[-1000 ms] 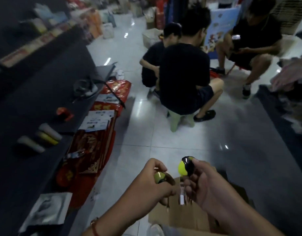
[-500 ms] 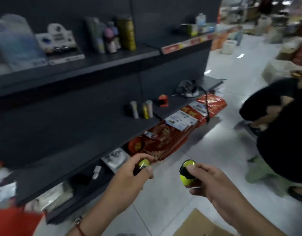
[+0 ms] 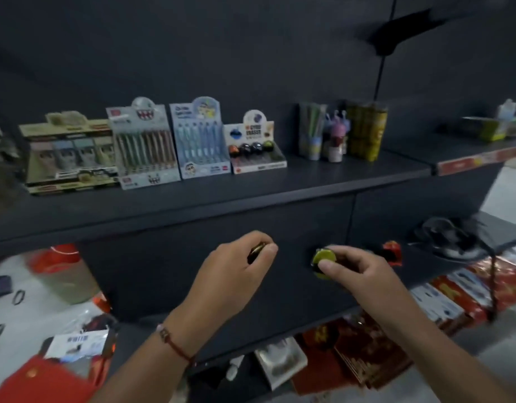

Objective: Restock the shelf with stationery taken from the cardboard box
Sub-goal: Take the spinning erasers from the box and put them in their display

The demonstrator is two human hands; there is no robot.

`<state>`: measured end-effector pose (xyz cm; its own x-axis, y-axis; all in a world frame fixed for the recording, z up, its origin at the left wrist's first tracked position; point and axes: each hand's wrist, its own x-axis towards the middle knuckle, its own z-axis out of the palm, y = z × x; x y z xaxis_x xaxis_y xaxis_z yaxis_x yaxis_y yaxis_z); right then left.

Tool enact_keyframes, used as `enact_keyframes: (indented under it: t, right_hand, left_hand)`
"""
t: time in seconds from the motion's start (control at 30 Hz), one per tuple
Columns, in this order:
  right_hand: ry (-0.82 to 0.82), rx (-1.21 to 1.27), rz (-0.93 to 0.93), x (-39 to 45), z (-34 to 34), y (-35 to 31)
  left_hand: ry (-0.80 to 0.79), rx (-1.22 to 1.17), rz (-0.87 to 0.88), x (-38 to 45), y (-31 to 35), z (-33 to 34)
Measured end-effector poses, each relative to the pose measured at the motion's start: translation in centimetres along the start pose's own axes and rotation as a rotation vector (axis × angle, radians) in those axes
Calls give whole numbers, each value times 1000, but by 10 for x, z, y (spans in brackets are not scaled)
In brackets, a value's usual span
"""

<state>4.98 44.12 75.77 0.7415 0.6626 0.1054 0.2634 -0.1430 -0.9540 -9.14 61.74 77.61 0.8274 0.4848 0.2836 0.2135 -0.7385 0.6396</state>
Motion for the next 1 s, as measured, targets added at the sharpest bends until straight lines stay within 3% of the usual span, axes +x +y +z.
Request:
enact_keyframes:
  t: [0.23, 0.4, 0.7, 0.87, 1.0]
  right_hand:
    - [-133, 3, -191, 120, 25, -29]
    - [-125, 16, -264, 215, 11, -29]
    - [-94, 38, -208, 387, -29, -12]
    - [-101, -55, -231, 465, -13, -6]
    - [-156, -215, -250, 509, -7, 2]
  left_hand:
    - [73, 113, 91, 81, -42, -34]
    - [108, 131, 116, 153, -63, -30]
    - [95, 127, 41, 298, -94, -8]
    - [41, 248, 15, 359, -120, -4]
    - [78, 210, 77, 374, -141, 10]
